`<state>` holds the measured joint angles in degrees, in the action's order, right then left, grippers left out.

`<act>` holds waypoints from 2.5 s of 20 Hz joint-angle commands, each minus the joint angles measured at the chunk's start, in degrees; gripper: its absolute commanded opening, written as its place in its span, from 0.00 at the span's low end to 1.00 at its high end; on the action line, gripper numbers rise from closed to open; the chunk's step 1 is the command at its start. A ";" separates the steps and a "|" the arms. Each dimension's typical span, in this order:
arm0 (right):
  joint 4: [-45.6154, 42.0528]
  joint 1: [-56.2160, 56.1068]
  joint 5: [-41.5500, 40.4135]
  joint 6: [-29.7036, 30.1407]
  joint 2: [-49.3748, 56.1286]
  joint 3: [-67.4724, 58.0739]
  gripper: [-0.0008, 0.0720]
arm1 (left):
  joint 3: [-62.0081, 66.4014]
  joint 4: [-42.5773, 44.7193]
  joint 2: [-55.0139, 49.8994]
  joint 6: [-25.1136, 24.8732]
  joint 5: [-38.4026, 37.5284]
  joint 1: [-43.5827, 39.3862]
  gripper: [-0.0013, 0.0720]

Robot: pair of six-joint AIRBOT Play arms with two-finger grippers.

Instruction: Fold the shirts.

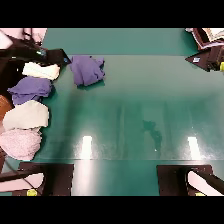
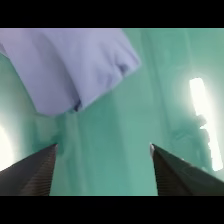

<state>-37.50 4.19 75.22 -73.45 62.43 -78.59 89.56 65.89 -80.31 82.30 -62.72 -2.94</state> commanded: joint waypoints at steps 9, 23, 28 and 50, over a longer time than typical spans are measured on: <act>-0.07 -0.02 3.74 -0.02 0.04 0.02 0.03 | 0.26 -21.88 -26.62 -6.36 18.80 -0.63 0.90; -8.11 0.22 -0.94 0.00 0.02 -19.85 0.03 | 24.76 1.25 -1.09 0.24 1.22 -9.14 0.05; -13.51 0.20 0.96 -0.02 0.00 -29.11 0.03 | 19.87 18.88 4.28 10.58 -10.93 -25.77 0.05; -13.62 0.22 10.99 -0.04 0.04 -30.21 0.03 | -9.14 1.84 -6.54 8.39 6.97 -9.94 0.67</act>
<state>-51.09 4.43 85.84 -73.45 62.46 -108.75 80.27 75.20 -82.04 96.40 -55.27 -19.62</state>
